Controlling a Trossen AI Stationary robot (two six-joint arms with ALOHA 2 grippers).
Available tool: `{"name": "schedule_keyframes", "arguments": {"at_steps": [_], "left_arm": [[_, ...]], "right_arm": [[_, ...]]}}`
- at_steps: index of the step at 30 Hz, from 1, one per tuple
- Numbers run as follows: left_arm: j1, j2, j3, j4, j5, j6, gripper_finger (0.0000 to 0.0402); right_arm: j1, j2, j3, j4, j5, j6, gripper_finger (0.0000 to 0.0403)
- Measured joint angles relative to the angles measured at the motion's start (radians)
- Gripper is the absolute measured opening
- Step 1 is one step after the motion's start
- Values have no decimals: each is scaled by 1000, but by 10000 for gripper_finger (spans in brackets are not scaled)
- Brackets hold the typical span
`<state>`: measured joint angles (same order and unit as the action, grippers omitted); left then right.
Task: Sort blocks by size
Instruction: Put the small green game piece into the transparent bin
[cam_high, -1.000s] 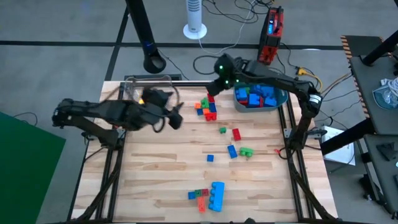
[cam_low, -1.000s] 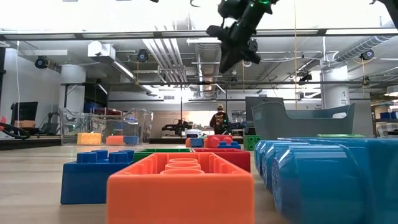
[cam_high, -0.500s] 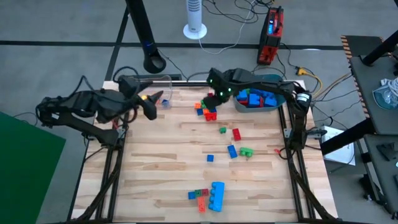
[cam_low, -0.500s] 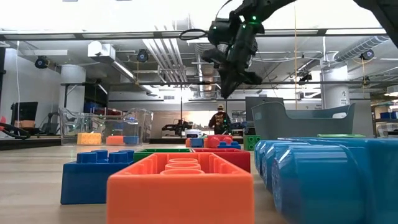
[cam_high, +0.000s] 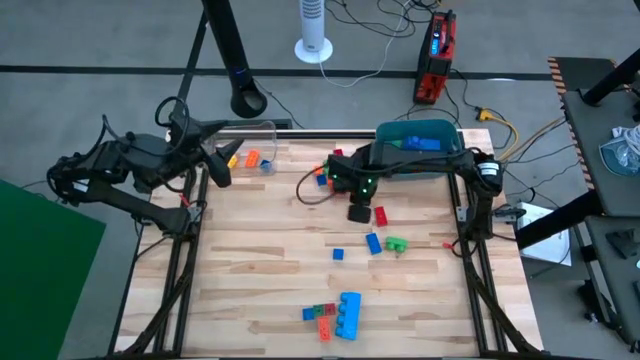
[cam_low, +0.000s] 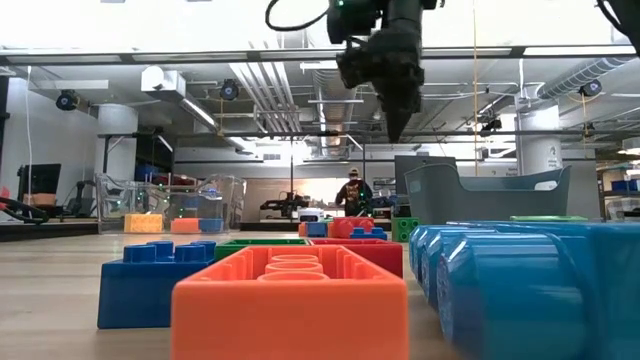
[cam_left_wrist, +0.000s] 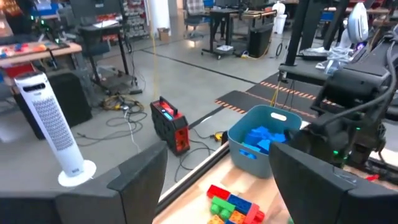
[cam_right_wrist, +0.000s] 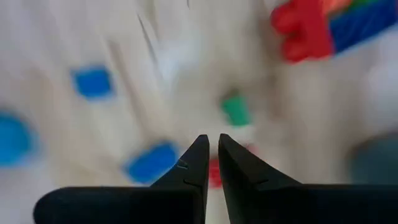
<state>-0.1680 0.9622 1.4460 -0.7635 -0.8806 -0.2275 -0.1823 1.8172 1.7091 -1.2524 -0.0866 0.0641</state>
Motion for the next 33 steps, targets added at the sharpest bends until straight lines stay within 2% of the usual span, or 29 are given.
{"name": "schedule_keyframes", "arguments": {"at_steps": [2, 4, 9, 13, 18, 22, 28, 33], "left_arm": [[0, -1, 0, 0, 0, 28, 268], [0, -1, 0, 0, 0, 44, 268], [0, 2, 0, -3, 0, 62, 268], [0, 1, 0, -1, 0, 58, 268], [0, -1, 0, 0, 0, 61, 268], [0, 6, 0, 0, 0, 61, 268], [0, 26, 0, -3, 0, 62, 268], [0, 54, -1, 5, 1, 49, 268]], "right_arm": [[12, 0, -13, 6, 59, -180, 31], [12, 1, -29, 7, 60, -264, 41], [-1, 1, -96, 43, 3, -313, 88], [-1, -2, -142, 124, 10, -418, 134], [-6, -1, -210, 224, 30, -407, 189], [-9, -1, -268, 264, 35, -423, 218], [-10, 0, -393, 401, 35, -416, 230], [-19, 0, -460, 487, 38, -369, 210]]}}
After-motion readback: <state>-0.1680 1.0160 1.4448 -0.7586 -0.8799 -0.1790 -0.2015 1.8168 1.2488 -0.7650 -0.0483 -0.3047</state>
